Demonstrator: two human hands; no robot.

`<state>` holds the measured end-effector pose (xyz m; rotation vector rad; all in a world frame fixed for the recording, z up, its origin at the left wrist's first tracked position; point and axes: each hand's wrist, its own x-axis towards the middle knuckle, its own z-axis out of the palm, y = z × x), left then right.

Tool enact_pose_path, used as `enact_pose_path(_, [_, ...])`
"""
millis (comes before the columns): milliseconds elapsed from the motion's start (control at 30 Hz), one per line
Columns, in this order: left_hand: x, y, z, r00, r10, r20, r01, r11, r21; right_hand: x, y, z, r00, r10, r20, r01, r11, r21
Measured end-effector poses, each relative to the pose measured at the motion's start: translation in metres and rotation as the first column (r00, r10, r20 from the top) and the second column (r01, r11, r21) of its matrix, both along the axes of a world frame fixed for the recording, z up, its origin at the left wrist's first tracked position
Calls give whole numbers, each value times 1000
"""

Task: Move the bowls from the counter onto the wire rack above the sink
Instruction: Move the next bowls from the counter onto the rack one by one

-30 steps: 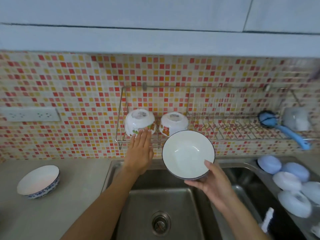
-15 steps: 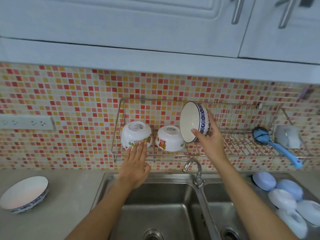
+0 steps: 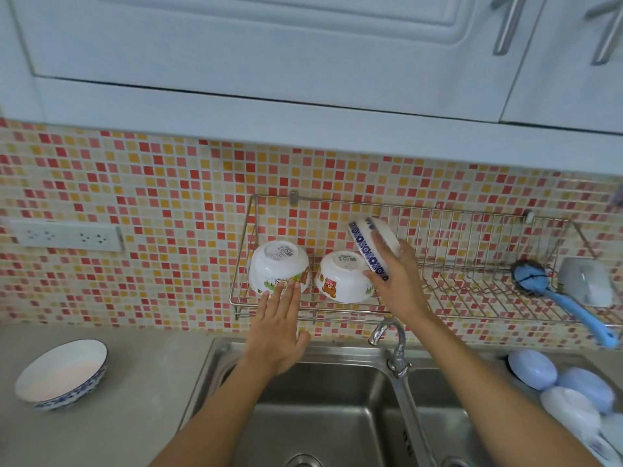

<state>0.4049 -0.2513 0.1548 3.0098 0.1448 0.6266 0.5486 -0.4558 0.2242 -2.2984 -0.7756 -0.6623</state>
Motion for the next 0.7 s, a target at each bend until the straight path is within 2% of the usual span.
enact_pose_path(167, [-1, -1, 3, 1000, 2, -10, -2, 1000, 2, 4, 10, -4, 993, 34, 112, 9, 930, -367])
enact_pose_path(267, [0, -1, 1, 1000, 4, -19, -4, 1000, 1, 8, 17, -6, 991, 58, 120, 9, 869, -494])
enact_pose_path(433, [-1, 0, 1, 999, 9, -33, -9, 1000, 9, 17, 23, -11, 990, 134, 38, -93, 841, -534])
enact_pose_path(700, [1, 0, -1, 999, 24, -21, -23, 999, 30, 22, 24, -19, 985, 171, -18, -155, 840, -520])
